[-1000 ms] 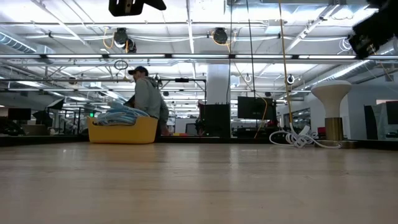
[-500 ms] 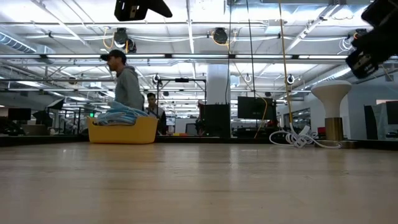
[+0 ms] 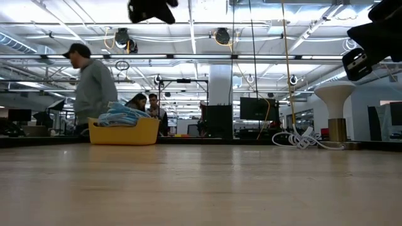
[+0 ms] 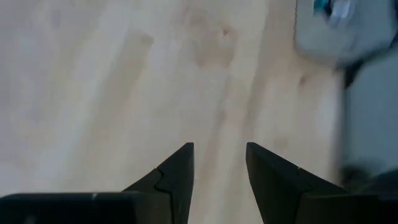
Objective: Pick & Place USB Port
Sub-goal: Return to Home Position
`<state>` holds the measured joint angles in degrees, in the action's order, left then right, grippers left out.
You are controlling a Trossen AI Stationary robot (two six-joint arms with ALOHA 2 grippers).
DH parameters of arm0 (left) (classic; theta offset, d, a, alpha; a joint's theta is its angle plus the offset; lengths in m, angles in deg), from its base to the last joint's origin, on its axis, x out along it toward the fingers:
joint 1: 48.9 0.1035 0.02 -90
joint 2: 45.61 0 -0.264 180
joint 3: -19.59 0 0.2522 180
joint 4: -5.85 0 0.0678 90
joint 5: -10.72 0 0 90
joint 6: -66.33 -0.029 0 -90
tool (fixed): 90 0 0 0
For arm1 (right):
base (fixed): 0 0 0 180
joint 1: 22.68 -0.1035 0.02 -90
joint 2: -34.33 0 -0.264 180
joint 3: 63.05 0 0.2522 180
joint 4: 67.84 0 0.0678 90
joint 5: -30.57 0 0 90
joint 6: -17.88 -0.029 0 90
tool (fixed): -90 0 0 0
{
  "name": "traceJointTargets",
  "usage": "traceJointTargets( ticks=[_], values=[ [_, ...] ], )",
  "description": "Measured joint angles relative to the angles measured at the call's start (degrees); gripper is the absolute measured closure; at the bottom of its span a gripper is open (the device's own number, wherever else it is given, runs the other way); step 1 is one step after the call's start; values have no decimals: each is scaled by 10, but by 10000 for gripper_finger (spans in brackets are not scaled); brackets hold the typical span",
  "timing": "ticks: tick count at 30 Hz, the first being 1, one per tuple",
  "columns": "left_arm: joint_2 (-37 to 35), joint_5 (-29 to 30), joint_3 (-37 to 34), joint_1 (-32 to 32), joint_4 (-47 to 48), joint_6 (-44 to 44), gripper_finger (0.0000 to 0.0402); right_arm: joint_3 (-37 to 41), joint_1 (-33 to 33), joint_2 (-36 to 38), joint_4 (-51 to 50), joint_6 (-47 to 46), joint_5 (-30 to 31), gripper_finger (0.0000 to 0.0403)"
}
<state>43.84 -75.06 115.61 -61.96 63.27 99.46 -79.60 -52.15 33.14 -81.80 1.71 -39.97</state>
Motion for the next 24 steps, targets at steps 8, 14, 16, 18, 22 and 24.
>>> traceJointTargets(
  ticks=[8,14,16,18,22,24],
  values=[
    [0,70,-8,70,336,-303,304,1,1,0,-5,-3,1,403],
    [-107,-115,-69,145,428,-274,390,1,2,-1,-5,-16,20,403],
    [-170,-107,-80,144,434,-239,394,2,2,-2,-5,-16,31,403],
    [-229,-59,-94,134,430,-196,398,2,2,-3,-3,-22,33,403],
    [-363,74,-117,108,281,-98,396,2,2,-11,-2,-41,49,403],
    [-425,136,-141,94,224,-85,399,2,2,-13,-2,-56,61,403]
  ],
)
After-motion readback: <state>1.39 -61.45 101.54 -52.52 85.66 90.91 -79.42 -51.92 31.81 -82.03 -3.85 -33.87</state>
